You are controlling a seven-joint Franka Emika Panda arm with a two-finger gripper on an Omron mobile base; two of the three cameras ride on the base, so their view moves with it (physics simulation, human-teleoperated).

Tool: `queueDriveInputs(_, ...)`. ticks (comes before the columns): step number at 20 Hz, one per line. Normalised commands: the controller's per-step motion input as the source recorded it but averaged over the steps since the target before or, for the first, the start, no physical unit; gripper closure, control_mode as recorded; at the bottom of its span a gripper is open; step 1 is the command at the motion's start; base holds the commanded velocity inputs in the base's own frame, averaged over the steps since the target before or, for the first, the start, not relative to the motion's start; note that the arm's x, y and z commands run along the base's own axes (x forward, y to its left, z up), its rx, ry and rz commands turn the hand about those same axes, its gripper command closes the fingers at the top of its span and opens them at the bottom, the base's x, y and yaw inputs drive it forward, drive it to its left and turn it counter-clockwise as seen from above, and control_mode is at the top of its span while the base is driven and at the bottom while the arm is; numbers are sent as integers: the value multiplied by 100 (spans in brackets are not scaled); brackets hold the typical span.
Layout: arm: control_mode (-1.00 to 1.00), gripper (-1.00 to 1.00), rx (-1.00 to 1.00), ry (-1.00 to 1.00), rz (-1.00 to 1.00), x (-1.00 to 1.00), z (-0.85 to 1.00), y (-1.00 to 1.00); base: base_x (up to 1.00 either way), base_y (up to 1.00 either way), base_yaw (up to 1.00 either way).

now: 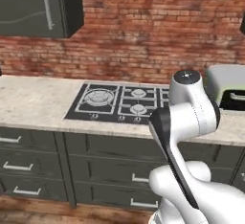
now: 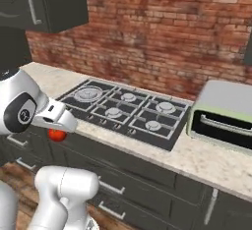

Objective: Place the tomato and garlic inside the fridge drawer. Close the drawer after placing the vegetables.

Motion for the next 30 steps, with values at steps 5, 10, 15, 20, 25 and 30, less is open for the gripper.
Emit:
queueDriveInputs(5, 100, 100, 0, 0, 0, 0, 0, 0, 0, 100, 48)
queueDriveInputs(10, 100, 100, 0, 0, 0, 0, 0, 0, 0, 100, 50)
queueDriveInputs(15, 100, 100, 0, 0, 0, 0, 0, 0, -1, 100, 49)
queueDriveInputs(20, 100, 100, 0, 0, 0, 0, 0, 0, 1, 100, 49)
queueDriveInputs(25, 100, 100, 0, 0, 0, 0, 0, 0, 55, 100, 27)
queueDriveInputs(30, 100, 100, 0, 0, 0, 0, 0, 0, 74, -11, 34)
